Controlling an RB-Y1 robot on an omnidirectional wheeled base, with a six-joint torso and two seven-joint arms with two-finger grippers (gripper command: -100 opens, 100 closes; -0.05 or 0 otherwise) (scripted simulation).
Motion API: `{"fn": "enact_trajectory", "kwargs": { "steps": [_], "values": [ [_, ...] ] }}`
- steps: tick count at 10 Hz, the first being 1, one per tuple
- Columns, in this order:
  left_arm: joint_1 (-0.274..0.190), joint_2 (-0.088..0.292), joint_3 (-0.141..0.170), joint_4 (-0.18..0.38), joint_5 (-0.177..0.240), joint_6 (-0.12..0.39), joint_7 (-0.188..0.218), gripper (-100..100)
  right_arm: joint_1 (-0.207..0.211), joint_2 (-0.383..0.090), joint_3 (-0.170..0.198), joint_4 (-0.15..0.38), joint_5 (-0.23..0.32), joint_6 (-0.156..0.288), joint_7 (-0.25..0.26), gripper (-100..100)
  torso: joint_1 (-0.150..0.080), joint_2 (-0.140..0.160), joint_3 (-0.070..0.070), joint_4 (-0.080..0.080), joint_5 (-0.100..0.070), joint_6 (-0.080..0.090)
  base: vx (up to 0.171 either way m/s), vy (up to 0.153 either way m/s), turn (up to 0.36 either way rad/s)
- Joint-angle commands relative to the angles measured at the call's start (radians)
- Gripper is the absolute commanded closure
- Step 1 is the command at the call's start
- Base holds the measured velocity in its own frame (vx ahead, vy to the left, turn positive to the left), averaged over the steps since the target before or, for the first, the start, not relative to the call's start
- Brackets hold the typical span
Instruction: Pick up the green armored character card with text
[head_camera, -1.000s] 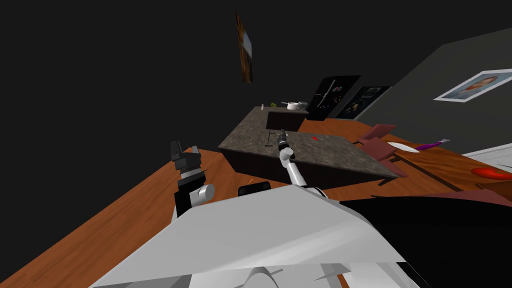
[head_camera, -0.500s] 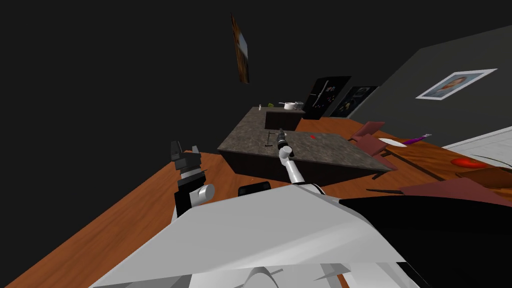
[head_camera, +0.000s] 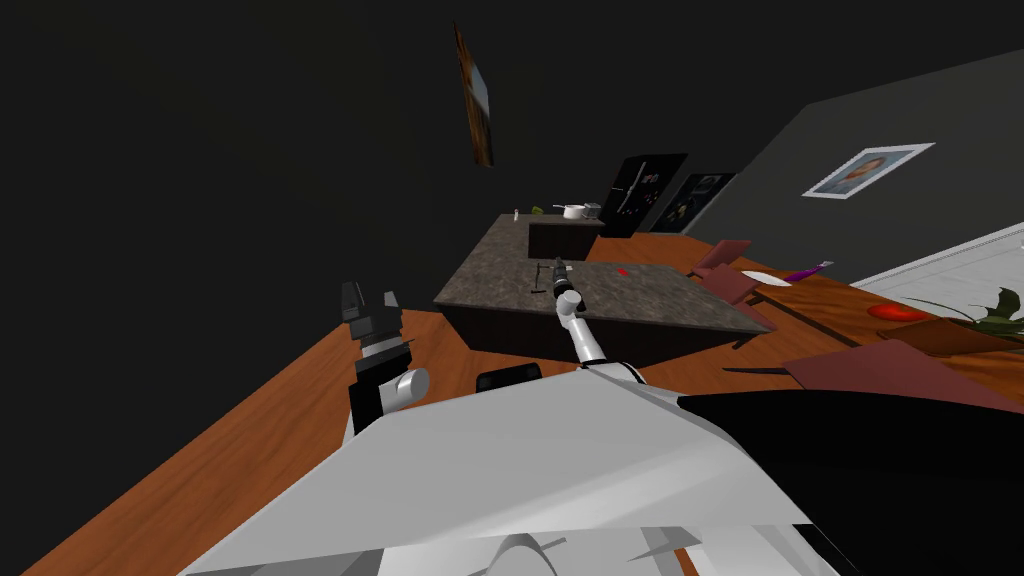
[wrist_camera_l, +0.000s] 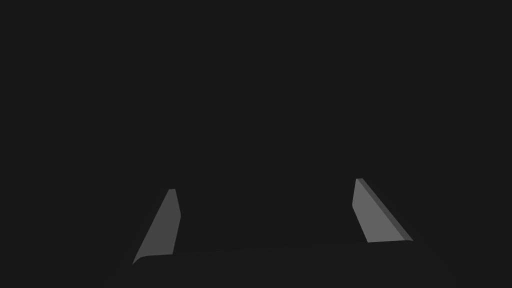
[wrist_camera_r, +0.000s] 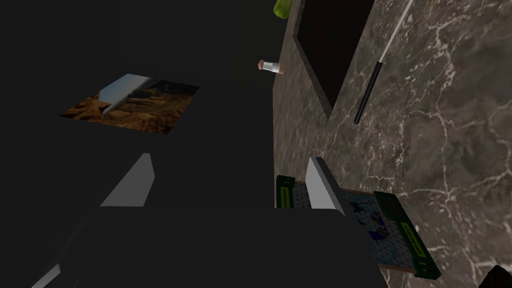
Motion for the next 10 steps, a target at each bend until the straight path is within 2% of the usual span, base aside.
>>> {"fn": "enact_trajectory", "kwargs": {
  "steps": [1,3,5,6,10],
  "values": [
    [0.0,0.0,0.0,0.0,0.0,0.0,0.0,0,-0.016,0.004,-0.007,0.027,0.007,0.011,0.034,-100,0.0,0.0,0.0,0.0,0.0,0.0,0.034,0.076,-0.108],
    [0.0,0.0,0.0,0.0,0.0,0.0,0.0,0,-0.044,0.013,-0.018,0.074,0.018,0.027,0.086,-100,0.0,0.0,0.0,0.0,0.0,0.0,0.032,0.086,-0.118],
    [0.0,0.0,0.0,0.0,0.0,0.0,0.0,0,-0.044,0.013,-0.018,0.074,0.018,0.027,0.086,-100,0.001,-0.001,0.0,0.0,0.0,0.0,0.03,0.056,-0.018],
    [0.0,0.0,0.0,0.0,0.0,0.0,0.0,0,-0.058,0.02,-0.023,0.099,0.023,0.036,0.112,-100,-0.002,0.0,0.0,0.0,0.0,0.0,0.022,0.043,-0.089],
    [0.0,0.0,0.0,0.0,0.0,0.0,0.0,0,-0.068,0.026,-0.026,0.115,0.026,0.042,0.13,-100,-0.003,0.001,0.001,0.0,-0.001,0.0,0.012,0.027,-0.029]
  ]
}}
